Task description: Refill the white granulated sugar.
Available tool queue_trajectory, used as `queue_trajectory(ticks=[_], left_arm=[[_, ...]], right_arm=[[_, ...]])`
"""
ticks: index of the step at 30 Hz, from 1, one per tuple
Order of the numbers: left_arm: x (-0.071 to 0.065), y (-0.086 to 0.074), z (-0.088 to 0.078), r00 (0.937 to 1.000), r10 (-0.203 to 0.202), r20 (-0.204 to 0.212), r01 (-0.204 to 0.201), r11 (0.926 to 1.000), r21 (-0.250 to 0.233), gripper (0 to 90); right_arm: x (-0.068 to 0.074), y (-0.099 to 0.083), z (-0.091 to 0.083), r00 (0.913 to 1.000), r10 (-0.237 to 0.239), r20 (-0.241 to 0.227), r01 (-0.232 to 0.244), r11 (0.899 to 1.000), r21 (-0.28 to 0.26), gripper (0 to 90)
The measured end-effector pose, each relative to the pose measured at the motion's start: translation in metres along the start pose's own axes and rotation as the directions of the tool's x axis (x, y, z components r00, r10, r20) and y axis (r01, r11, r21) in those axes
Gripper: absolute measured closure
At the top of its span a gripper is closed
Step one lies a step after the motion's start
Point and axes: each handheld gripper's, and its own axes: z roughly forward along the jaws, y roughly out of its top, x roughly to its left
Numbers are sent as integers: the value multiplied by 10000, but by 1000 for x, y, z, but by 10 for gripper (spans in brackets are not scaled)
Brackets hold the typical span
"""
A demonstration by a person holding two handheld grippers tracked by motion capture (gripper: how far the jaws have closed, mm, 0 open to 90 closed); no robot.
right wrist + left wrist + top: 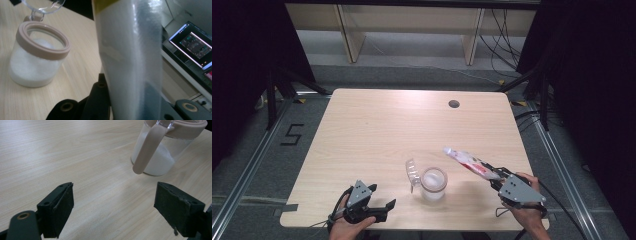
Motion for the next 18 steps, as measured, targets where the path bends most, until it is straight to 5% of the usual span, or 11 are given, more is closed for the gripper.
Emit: queue_trajectory(ticks=[9, 11, 13, 18], left_arm=[[0, 0, 0, 10000, -25, -14, 25, 10000, -1, 155], [0, 0, 1, 10000, 6, -5, -6, 10000, 58, 154], [0, 0, 1, 10000, -1, -19, 1, 10000, 48, 155], [1, 0, 0, 9999, 95, -39, -94, 9999, 46, 155]], right_arm=[[-11, -10, 2, 9948, 1019, 33, -1018, 9947, -112, 878], [-15, -12, 4, 9973, 677, 286, -668, 9973, -317, 878], [-12, -14, 6, 9868, 1621, 48, -1620, 9867, -149, 880], [-16, -19, 13, 9771, 2125, -42, -2126, 9764, -374, 881]])
